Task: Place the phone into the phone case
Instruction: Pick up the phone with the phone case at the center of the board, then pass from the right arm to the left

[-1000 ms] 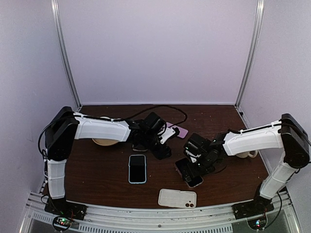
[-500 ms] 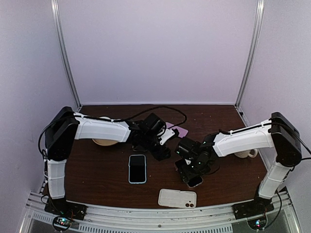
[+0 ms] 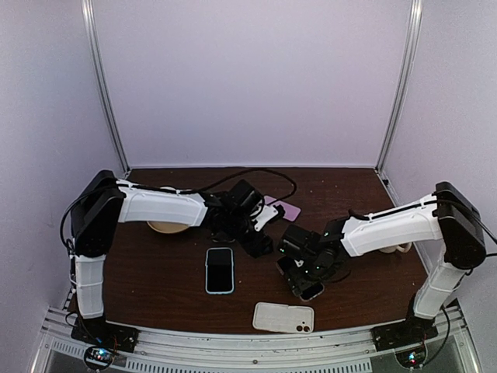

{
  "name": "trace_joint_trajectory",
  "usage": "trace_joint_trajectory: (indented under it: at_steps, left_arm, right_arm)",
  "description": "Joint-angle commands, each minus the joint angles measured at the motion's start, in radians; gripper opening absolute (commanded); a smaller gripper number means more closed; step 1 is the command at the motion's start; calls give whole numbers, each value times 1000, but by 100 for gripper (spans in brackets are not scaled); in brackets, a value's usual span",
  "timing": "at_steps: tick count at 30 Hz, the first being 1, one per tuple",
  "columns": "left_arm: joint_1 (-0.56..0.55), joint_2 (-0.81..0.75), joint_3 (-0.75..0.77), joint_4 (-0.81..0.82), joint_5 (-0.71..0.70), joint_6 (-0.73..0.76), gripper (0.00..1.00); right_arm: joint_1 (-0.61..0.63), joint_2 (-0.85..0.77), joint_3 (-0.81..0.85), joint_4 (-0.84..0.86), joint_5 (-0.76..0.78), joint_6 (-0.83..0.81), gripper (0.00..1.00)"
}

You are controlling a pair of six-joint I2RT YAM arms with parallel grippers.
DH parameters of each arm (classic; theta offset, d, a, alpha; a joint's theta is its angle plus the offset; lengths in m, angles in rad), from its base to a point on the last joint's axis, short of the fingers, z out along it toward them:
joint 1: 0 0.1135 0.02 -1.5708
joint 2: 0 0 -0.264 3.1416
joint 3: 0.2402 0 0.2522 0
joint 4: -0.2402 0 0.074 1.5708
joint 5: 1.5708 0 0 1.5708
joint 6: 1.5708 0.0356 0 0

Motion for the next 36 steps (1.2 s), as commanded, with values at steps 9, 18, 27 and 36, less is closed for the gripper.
trace_joint_trajectory:
  at_steps: [9, 18, 27, 36]
  left_arm:
    - [34, -209, -110, 256, 266, -385, 92]
    - [34, -285, -260, 611, 222, -629, 84]
    - [33, -269, -248, 671, 308, -621, 47]
    - [32, -252, -231, 634, 397, -612, 27]
  right_arm:
    - [50, -305, -133, 295, 283, -110, 28]
    - [86, -415, -107, 370, 393, -166, 28]
    - [106, -422, -80, 377, 402, -195, 27]
    - [106, -425, -70, 370, 434, -195, 26]
